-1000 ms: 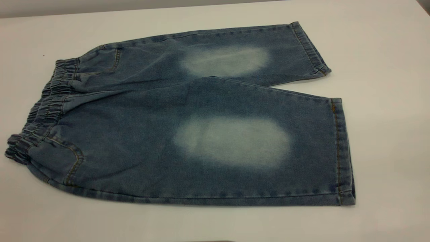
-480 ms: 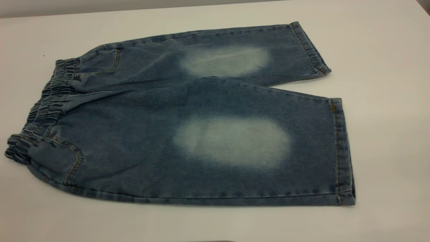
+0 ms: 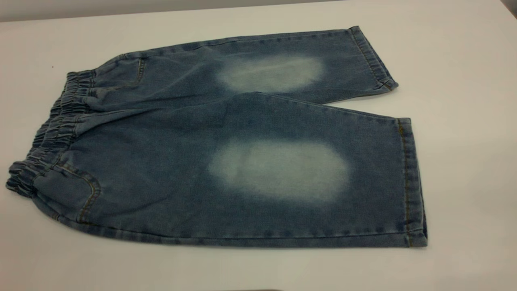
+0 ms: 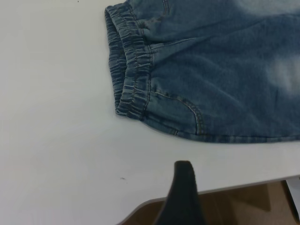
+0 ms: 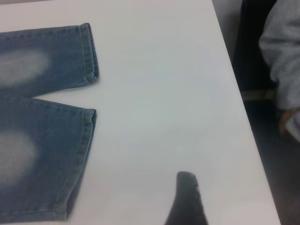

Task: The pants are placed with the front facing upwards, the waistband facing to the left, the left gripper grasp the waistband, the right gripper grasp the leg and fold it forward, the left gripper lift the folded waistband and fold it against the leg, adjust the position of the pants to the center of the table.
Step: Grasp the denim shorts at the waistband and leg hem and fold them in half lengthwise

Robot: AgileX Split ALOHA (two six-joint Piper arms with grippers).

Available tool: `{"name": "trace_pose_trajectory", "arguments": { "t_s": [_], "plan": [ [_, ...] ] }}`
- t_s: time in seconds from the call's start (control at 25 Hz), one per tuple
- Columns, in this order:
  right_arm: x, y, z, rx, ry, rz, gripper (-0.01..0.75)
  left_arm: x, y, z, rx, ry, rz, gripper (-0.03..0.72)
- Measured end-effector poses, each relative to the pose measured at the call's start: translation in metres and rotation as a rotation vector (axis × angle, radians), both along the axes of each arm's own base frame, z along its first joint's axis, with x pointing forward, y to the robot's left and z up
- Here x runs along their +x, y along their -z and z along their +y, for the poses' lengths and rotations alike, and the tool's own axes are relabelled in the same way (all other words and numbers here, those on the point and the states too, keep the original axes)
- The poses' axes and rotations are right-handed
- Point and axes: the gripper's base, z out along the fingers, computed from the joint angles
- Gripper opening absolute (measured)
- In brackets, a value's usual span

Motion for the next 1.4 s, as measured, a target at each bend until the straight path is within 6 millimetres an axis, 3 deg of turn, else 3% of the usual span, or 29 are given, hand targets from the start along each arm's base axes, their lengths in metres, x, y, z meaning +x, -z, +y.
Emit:
{"name": "trace_pose_trajectory", "arguments": {
  "t_s": [0.6, 0.8, 0.92, 1.08, 1.4],
  "plan": [
    [0.0, 0.0, 0.0, 0.001, -0.001, 0.001, 0.468, 0.0, 0.0, 0.0, -0.001, -0.001, 0.0, 0.559],
    [0.014, -0.008, 0.009, 0.076, -0.061, 0.036, 0.468, 0.004, -0.007, 0.001, -0.11, -0.068, -0.01, 0.559],
    [0.036, -0.012, 0.019, 0.138, -0.127, 0.084, 0.468, 0.022, -0.017, 0.002, -0.151, -0.099, 0.025, 0.559],
    [0.073, -0.011, 0.033, 0.225, -0.233, 0.201, 0.468, 0.062, -0.021, 0.003, -0.159, -0.122, 0.131, 0.559],
    [0.138, 0.01, 0.051, 0.303, -0.373, 0.34, 0.468, 0.144, -0.005, 0.008, -0.156, -0.165, 0.352, 0.559]
  ]
}}
